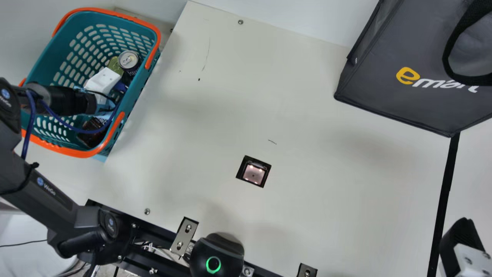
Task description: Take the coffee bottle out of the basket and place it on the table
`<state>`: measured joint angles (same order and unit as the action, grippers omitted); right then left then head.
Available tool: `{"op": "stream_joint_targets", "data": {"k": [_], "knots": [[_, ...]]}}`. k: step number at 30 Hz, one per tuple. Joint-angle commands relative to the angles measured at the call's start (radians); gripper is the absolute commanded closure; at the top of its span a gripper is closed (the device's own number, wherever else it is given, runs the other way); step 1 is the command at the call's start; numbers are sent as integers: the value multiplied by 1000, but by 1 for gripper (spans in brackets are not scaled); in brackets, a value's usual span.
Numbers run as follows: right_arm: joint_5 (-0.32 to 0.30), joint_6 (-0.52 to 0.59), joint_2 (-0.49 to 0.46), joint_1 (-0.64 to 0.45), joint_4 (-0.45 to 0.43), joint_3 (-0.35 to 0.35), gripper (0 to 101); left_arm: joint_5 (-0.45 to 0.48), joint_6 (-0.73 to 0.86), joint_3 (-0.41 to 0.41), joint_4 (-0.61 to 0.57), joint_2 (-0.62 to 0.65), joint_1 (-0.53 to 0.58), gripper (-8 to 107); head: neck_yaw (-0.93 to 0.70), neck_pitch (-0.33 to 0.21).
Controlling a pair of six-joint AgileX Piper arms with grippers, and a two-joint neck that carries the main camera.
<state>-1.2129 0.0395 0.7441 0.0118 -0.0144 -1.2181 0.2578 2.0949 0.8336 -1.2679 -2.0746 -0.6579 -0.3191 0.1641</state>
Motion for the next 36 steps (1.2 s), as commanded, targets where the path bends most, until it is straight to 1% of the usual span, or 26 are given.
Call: {"op": "stream_joint_targets", "data": {"k": [1, 2, 9, 15, 19, 24, 30, 36], "knots": [[0, 0, 0, 0, 0, 0, 10, 7, -1, 1, -9, 6, 4, 82, -2, -26], [0, 0, 0, 0, 0, 0, 10, 9, -1, 1, -15, 11, 6, 89, -2, -26], [0, 0, 0, 0, 0, 0, 10, 26, -55, -13, -22, 75, 15, 89, -2, -26], [0, 0, 0, 0, 0, 0, 10, 49, -168, -24, 28, 157, 9, 89, -2, -26], [0, 0, 0, 0, 0, 0, 10, 71, -265, -27, 86, 217, -7, 89, -2, -26], [0, 0, 0, 0, 0, 0, 10, 116, -400, -29, 186, 300, -42, 89, -2, -26], [0, 0, 0, 0, 0, 0, 10, 189, -576, -21, 328, 398, -95, 89, -2, -26], [0, 0, 0, 0, 0, 0, 10, 274, -735, 5, 451, 485, -139, 89, -2, -26]]}}
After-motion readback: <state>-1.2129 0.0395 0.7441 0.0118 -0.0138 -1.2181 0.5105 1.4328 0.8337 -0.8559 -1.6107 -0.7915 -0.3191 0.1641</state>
